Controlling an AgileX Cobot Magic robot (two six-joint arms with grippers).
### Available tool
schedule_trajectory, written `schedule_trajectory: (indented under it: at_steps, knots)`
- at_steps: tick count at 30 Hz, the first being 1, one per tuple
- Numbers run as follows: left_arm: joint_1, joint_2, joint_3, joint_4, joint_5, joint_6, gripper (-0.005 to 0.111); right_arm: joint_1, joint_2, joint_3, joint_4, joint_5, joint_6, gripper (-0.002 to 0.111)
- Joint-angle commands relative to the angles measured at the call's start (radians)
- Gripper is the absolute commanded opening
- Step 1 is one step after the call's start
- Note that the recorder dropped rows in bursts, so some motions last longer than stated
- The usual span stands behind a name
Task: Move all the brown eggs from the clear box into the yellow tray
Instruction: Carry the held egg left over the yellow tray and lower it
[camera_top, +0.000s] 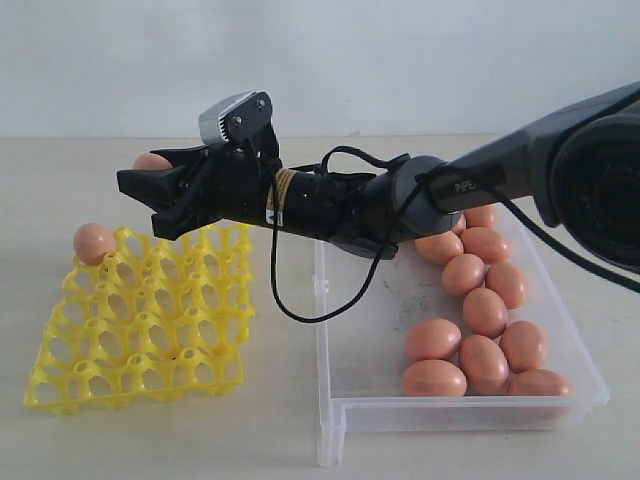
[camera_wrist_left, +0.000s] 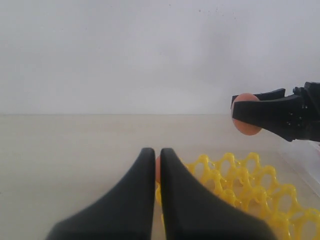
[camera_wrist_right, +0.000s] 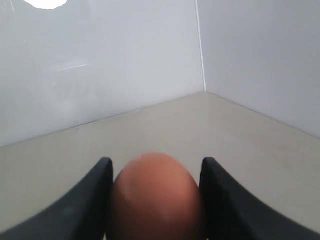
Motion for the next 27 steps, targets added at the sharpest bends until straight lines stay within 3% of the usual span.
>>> schedule_trajectory:
  at_steps: [1, 18, 27]
  knots:
    - [0.002, -0.003, 0.004, -0.005, -0.014, 0.0, 0.004, 0.001, -0.003, -0.007, -0.005, -0.03, -0.037, 0.0]
    - [0.002, -0.003, 0.004, -0.005, -0.014, 0.0, 0.004, 0.05, -0.001, -0.109, -0.032, 0.219, -0.029, 0.0]
    - [0.002, -0.003, 0.004, -0.005, -0.014, 0.0, 0.004, 0.048, 0.056, -0.109, 0.005, 0.201, -0.01, 0.0]
